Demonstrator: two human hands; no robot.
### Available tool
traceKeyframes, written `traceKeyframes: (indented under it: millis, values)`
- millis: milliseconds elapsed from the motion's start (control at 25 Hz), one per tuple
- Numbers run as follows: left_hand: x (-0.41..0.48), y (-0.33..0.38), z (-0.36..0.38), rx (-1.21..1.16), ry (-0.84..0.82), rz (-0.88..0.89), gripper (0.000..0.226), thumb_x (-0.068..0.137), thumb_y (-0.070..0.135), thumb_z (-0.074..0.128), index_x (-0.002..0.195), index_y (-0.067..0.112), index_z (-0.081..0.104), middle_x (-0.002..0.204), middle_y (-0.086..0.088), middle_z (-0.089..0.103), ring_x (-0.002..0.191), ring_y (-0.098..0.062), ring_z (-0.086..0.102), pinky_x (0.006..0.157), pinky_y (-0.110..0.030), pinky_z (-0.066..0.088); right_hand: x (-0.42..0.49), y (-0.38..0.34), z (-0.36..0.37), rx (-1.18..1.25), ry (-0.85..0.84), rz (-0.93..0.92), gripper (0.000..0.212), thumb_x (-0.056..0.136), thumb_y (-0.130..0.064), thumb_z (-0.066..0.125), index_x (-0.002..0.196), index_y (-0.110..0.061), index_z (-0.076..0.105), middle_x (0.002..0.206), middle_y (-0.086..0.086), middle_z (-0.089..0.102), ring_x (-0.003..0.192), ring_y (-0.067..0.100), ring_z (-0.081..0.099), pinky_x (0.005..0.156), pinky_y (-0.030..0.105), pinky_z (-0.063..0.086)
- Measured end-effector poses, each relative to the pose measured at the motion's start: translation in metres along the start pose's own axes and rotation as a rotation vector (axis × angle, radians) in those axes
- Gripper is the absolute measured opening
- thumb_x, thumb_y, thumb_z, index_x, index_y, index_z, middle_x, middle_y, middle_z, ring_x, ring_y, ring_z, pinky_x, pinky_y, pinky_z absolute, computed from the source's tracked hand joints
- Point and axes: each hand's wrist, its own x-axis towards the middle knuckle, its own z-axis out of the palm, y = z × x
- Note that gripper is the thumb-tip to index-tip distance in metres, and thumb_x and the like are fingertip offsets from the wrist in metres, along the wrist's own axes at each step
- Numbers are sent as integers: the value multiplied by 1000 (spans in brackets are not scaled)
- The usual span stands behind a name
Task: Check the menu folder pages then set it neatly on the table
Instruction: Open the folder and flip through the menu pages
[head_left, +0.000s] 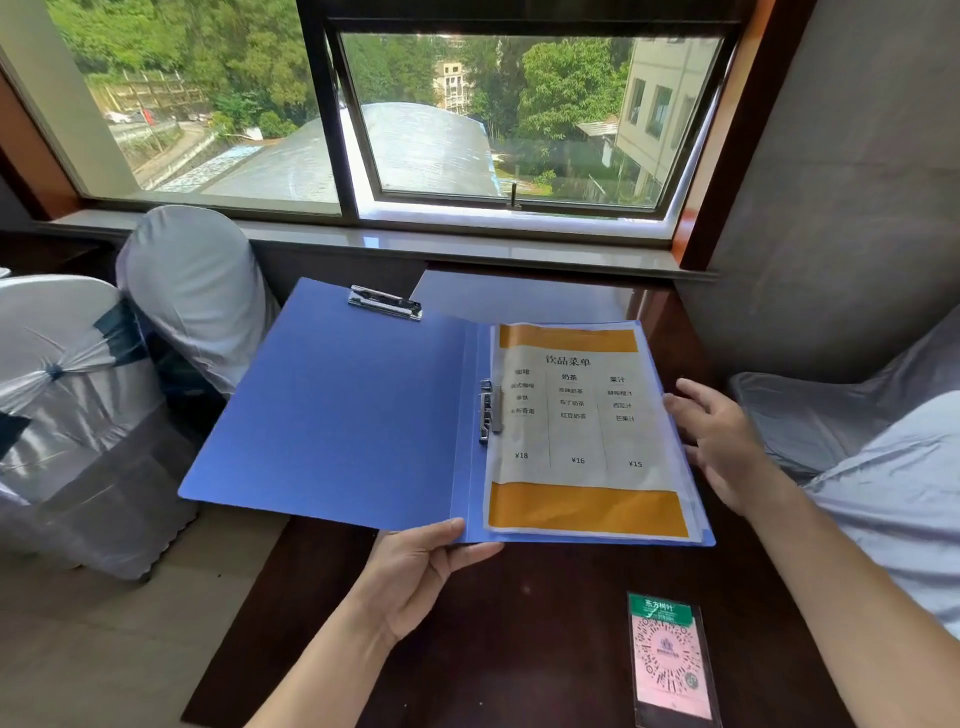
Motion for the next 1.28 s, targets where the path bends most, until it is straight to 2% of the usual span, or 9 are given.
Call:
traceKeyframes:
  millis: [160,240,280,440,520,680,920,1080,1280]
  values:
    - [5,1,2,-53,2,46,50,78,-8,65,125,-19,52,123,-36,61,102,-46,70,71,-45,64,-50,7,11,-542,263,-436,45,94,-30,61,137,-18,54,137,3,59,125,17,54,106,40,43]
    - [9,0,4,-89,19,75,48,78,-10,64,124,-19,52,122,-35,62,102,-47,69,72,-47,63,-83,18,26,-749,277,-673,46,92,-34,58,134,-15,57,139,6,57,132,23,47,111,40,37]
    - [12,0,5,-102,33,91,46,77,-11,64,121,-20,53,117,-34,64,100,-45,71,71,-47,63,-97,23,33,-832,274,-718,48,92,-38,56,134,-16,58,140,8,55,136,27,43,113,44,34]
    - [16,-3,11,-132,62,106,11,69,-11,66,79,-16,70,74,-20,71,73,-32,76,65,-44,64,-127,38,48,-1108,253,-614,60,94,-61,37,148,-35,40,148,11,48,145,36,27,116,59,25]
    - [17,-4,15,-128,70,99,7,69,-10,67,68,-13,72,67,-17,70,70,-30,75,66,-43,64,-128,42,50,-1179,214,-540,65,94,-69,25,153,-42,23,151,12,45,148,36,22,118,59,20]
    - [18,-4,20,-121,79,105,8,69,-8,67,65,-12,72,61,-14,66,65,-27,74,66,-43,64,-117,44,57,-1174,161,-463,72,89,-77,14,154,-46,5,151,15,46,150,35,19,119,56,16]
    - [11,-6,23,-96,73,96,9,70,-6,68,71,-14,72,63,-16,65,68,-30,74,67,-42,64,-112,36,75,-1067,91,-470,74,83,-83,14,150,-55,1,152,14,46,150,31,21,121,51,14]
    - [6,-10,22,-82,85,79,12,71,-5,68,74,-16,72,67,-20,66,72,-36,75,65,-41,64,-114,31,86,-972,75,-518,77,83,-83,24,151,-53,4,147,7,50,146,29,28,118,55,25]
    - [2,-14,22,-55,55,55,17,72,-4,67,80,-18,72,83,-27,72,79,-40,75,67,-40,65,-106,21,87,-797,193,-494,94,78,-85,36,151,-28,24,140,3,48,129,22,43,101,52,48]
